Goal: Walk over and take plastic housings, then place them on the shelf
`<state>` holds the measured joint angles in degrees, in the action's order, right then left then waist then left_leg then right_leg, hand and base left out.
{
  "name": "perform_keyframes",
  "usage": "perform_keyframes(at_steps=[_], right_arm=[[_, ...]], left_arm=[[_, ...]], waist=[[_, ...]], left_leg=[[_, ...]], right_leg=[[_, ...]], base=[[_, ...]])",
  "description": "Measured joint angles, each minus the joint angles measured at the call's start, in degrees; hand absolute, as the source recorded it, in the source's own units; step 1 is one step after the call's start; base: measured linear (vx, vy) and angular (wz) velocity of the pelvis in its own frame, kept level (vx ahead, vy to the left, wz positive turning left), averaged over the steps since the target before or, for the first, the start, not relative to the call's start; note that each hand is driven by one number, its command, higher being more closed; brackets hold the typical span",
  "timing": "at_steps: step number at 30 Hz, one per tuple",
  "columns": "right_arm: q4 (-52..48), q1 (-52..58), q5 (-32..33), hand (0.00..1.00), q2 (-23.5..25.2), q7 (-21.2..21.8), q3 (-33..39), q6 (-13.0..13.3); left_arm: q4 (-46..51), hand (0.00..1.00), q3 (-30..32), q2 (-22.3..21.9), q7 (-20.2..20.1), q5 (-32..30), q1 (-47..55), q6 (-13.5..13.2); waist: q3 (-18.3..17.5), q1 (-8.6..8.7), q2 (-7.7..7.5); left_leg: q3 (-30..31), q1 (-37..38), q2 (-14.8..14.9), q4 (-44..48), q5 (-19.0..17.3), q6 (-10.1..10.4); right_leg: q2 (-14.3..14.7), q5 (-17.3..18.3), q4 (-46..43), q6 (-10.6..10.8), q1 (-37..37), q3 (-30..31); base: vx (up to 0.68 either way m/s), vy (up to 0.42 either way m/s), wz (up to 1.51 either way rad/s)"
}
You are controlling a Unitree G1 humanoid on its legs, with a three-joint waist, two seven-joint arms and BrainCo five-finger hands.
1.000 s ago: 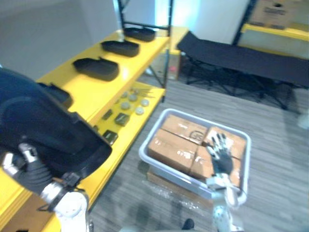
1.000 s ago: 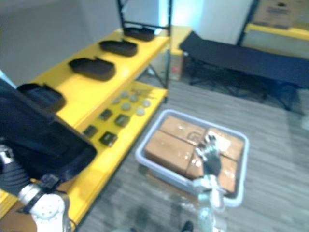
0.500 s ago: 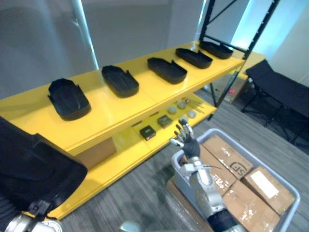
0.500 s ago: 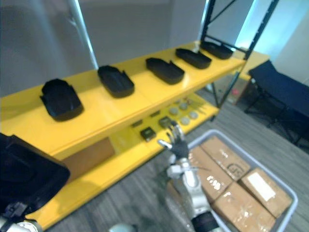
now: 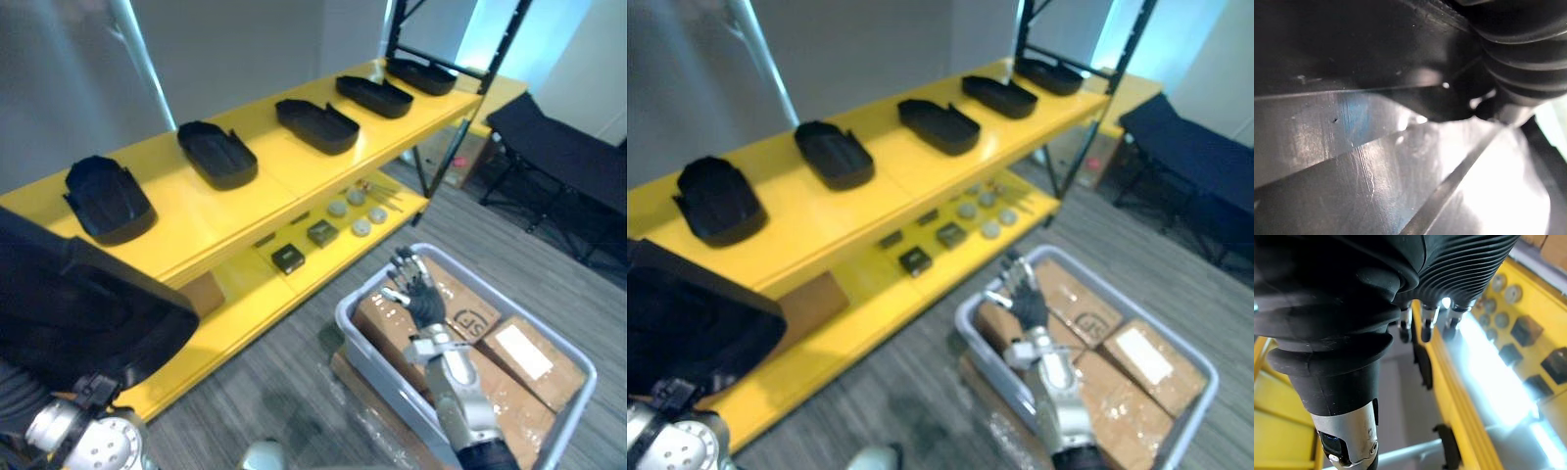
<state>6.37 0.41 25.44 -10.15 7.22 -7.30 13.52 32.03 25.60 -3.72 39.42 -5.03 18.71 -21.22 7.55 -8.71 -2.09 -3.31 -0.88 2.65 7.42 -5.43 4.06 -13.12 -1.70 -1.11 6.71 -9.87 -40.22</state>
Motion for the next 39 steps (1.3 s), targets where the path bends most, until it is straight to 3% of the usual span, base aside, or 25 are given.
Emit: perform_keyframes(at_steps=[2, 4, 5, 8, 10, 15, 18, 20, 21, 23, 26, 27, 29, 31, 33, 34, 36, 37, 38, 39], right_arm=[[-0.3, 0.1, -1.4, 0.00, -0.6, 0.5, 0.1, 0.4], [-1.5, 1.2, -2.7, 0.00, -1.6, 1.6, 1.0, 1.6], [-2.0, 1.7, -3.8, 0.00, -1.8, 1.9, 2.1, 2.6], [-4.6, 2.1, -3.9, 0.00, -2.9, 2.6, 5.3, 4.0], [-5.3, 1.8, -3.7, 0.00, -3.1, 3.2, 7.0, 4.2], [-5.2, 0.2, -3.7, 0.00, -3.1, 4.3, 8.2, 4.2], [-5.5, 0.6, -3.7, 0.00, -2.9, 4.3, 8.7, 4.2], [-5.6, 1.1, -3.3, 0.00, -2.4, 4.3, 9.4, 4.6], [-5.6, 1.9, -2.4, 0.00, -1.5, 4.2, 9.7, 5.1], [-5.6, 3.0, -1.5, 0.00, -0.2, 4.2, 9.7, 5.5], [-5.6, 4.5, -1.5, 0.00, 1.7, 3.9, 9.7, 7.4], [-5.7, 4.5, -1.5, 0.00, 2.5, 3.6, 9.7, 8.9], [-6.2, 4.3, -1.4, 0.00, 2.8, 2.6, 9.8, 10.6], [-6.2, 4.2, -1.5, 0.00, 3.7, 1.5, 9.6, 11.0], [-6.2, 3.5, -1.5, 0.00, 4.2, 0.7, 9.3, 11.3], [-6.1, 3.2, -1.6, 0.00, 4.3, -0.1, 9.3, 11.6], [-6.1, 3.0, -1.6, 0.00, 4.4, -0.1, 9.3, 11.7], [-6.1, 2.8, -1.9, 0.00, 4.4, -0.1, 9.3, 11.9], [-5.9, 2.3, -3.1, 0.00, 4.4, 0.1, 9.3, 12.1], [-5.9, 1.7, -4.3, 0.00, 4.4, 0.2, 9.3, 12.2]], left_arm=[[0.3, 1.00, -0.4, 2.0, -2.0, -0.3, -1.2, 0.0], [0.2, 1.00, -3.1, 6.7, -4.7, -0.4, -3.3, -0.1], [-0.2, 1.00, -4.6, 9.6, -7.0, -0.2, -4.8, -0.7], [-2.4, 1.00, -7.2, 14.7, -11.3, -0.1, -8.8, -2.7], [-4.6, 1.00, -7.5, 15.6, -12.1, 0.4, -11.1, -2.7], [-6.6, 1.00, -9.1, 13.8, -12.1, 1.9, -10.3, -2.0], [-6.6, 1.00, -9.5, 11.9, -12.2, 1.7, -9.1, -2.1], [-6.6, 1.00, -9.5, 11.8, -12.3, 1.6, -9.0, -2.1], [-6.6, 1.00, -9.5, 11.6, -12.3, 1.5, -9.0, -2.1], [-6.6, 1.00, -9.5, 10.7, -12.2, 1.0, -8.0, -2.1], [-6.5, 1.00, -9.5, 9.1, -12.1, -0.3, -5.8, -2.2], [-6.5, 1.00, -9.5, 9.1, -12.0, -0.6, -5.6, -2.5], [-6.2, 1.00, -9.4, 9.0, -11.9, -0.7, -5.6, -3.1], [-6.1, 1.00, -8.8, 9.0, -11.9, -0.7, -5.3, -4.1], [-5.3, 1.00, -8.0, 9.1, -12.5, -0.6, -5.3, -4.5], [-4.9, 1.00, -7.7, 9.1, -13.2, -0.6, -5.4, -4.7], [-4.9, 1.00, -7.8, 9.9, -14.1, -0.6, -5.8, -4.7], [-4.9, 1.00, -7.6, 11.5, -14.8, -0.5, -6.4, -4.5], [-4.9, 1.00, -7.7, 13.1, -14.9, -0.6, -7.4, -4.3], [-4.9, 1.00, -7.8, 13.6, -14.8, -0.6, -8.3, -3.9]], waist=[[0.3, 0.35, 0.12], [0.6, 1.45, -0.01], [0.6, 2.66, -0.26], [0.6, 3.84, -0.28], [0.8, 3.99, -1.04], [1.6, 3.72, -1.17], [3.2, 4.12, -0.20], [4.2, 4.85, 0.38], [4.9, 5.08, 0.17], [5.9, 5.25, 1.00], [6.1, 6.29, 1.67], [6.2, 6.25, 1.25], [5.9, 5.75, 2.18], [5.7, 4.67, 1.43], [5.6, 4.28, 0.57], [5.6, 4.09, 0.04], [5.3, 4.32, -0.54], [4.8, 4.48, -1.43], [4.8, 4.76, -1.36], [4.8, 5.08, -1.44]], left_leg=[[0.2, 0.1, -0.4, -0.1, 0.1, -0.3], [3.2, 0.4, -1.7, -1.9, 0.9, -1.5], [4.3, 1.0, -2.2, -4.0, 2.0, -2.4], [5.7, 0.8, -2.5, -7.7, 5.5, -2.3], [7.0, 0.5, -3.6, -7.7, 7.1, -1.4], [6.2, -1.4, -2.8, -3.8, 7.1, -1.3], [5.9, -1.3, -1.2, -2.1, 6.8, -1.0], [5.6, -2.6, -0.5, -0.3, 5.5, 0.9], [5.5, -3.4, -0.6, 1.1, 5.2, 1.2], [4.3, -3.7, 0.4, 2.1, 4.7, 0.6], [0.8, -4.3, 1.7, 2.6, 4.2, 0.4], [-1.1, -5.0, 2.1, 4.0, 4.1, -0.7], [-2.9, -7.7, 2.5, 8.3, 3.0, -1.9], [-3.5, -8.5, 0.9, 11.2, 0.7, -1.8], [-3.5, -9.5, -0.8, 15.5, -2.9, -3.0], [-3.4, -9.3, -1.7, 17.4, -5.4, -2.8], [-1.8, -8.7, -2.9, 18.7, -6.6, -3.8], [-0.5, -7.5, -3.4, 17.5, -7.0, -4.4], [0.8, -5.8, -3.4, 16.0, -6.9, -4.9], [1.7, -4.2, -3.1, 14.6, -6.8, -5.0]], right_leg=[[-1.0, 1.4, -2.5, -0.2, 0.0, -0.2], [-1.9, 3.9, -5.9, -3.1, 0.4, 5.8], [-2.4, 4.1, -7.8, -3.5, 0.7, 11.1], [-2.9, 5.1, -11.6, -3.6, 2.3, 18.2], [-3.9, 6.3, -11.6, -2.3, 1.9, 17.8], [-2.7, 6.9, -9.3, -2.5, 0.2, 18.2], [-0.6, 7.0, -8.2, -2.4, -1.3, 18.3], [0.1, 9.4, -8.3, -1.2, -1.4, 18.5], [-0.1, 11.2, -8.5, 0.6, -1.4, 18.8], [0.3, 12.1, -9.8, 0.5, -1.4, 18.9], [-0.3, 14.1, -11.7, 1.2, -1.1, 17.6], [-1.1, 14.4, -11.6, 1.4, -0.8, 17.0], [-1.7, 14.9, -12.8, 2.2, -0.1, 16.9], [-3.4, 15.9, -13.9, 3.2, -0.5, 16.9], [-5.1, 16.9, -14.6, 2.4, -1.7, 16.7], [-6.5, 16.3, -18.8, 1.2, -1.8, 17.1], [-9.2, 12.4, -32.9, -2.6, 3.8, 20.7], [-10.2, 7.0, -40.8, -3.5, 8.3, 24.3], [-9.4, 6.0, -46.9, -3.0, 11.3, 27.3], [-7.9, 8.7, -49.2, -3.3, 12.8, 28.0]], base=[[0.00, 0.074, 0.41], [0.00, 0.129, 0.86], [0.02, 0.136, 1.05], [0.03, 0.079, 0.89], [0.07, -0.018, 0.53], [0.01, -0.061, 0.11], [-0.09, -0.073, -0.04], [-0.17, -0.068, 0.10], [-0.16, -0.061, 0.08], [-0.17, -0.050, 0.08], [-0.16, -0.011, 0.28], [-0.08, 0.050, 0.36], [-0.01, 0.093, 0.22], [0.08, 0.143, 0.16], [0.13, 0.146, 0.19], [0.28, 0.257, 0.36], [0.29, 0.254, 0.49], [0.29, 0.135, 0.50], [0.31, 0.098, 0.51], [0.33, 0.051, 0.50]])
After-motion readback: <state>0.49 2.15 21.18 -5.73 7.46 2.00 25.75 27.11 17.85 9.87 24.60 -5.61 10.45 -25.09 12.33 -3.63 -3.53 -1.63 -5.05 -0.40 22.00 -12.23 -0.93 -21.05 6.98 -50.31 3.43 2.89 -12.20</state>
